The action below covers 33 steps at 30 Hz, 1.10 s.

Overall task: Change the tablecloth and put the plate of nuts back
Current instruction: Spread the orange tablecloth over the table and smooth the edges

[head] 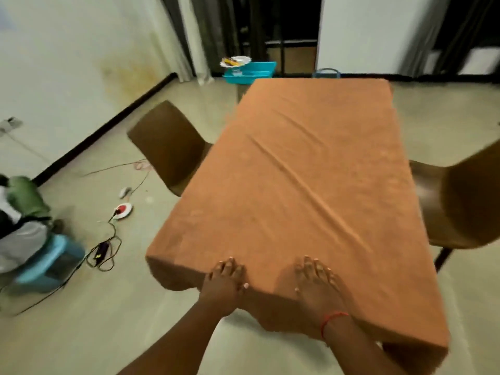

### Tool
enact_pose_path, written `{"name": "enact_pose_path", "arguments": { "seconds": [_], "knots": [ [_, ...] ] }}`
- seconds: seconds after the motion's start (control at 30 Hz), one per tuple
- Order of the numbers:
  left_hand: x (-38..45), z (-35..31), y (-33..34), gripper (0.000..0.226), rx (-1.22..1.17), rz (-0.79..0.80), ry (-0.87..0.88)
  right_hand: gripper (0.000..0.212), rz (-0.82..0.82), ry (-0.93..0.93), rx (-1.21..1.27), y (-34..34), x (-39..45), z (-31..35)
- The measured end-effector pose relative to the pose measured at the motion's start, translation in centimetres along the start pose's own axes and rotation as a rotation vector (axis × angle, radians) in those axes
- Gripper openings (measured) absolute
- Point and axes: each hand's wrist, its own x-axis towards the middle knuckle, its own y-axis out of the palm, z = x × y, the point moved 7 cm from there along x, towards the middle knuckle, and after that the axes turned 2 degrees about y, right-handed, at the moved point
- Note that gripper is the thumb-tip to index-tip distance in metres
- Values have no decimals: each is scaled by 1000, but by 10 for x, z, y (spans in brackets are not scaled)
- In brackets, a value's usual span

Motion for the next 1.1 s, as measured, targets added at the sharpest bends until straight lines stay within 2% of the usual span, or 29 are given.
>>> {"name": "enact_pose_path", "arguments": {
  "seconds": [0.23,0.4,0.53,0.73,0.97,1.1],
  "knots": [
    [27,184,-9,61,-55,-114,37,65,70,58,-32,32,72,198],
    [48,233,-12,62,-111,-154,137,65,136,91,-119,38,106,287],
    [51,243,-10,66,-156,-207,180,64,173,115,-191,35,125,316],
    [52,255,-9,67,-180,-236,201,61,184,149,-173,35,147,339],
    [56,273,-5,64,-195,-262,192,59,119,68,-315,42,159,357],
    [58,275,-6,63,-183,-236,187,57,37,71,-282,27,160,354]
  ]
}}
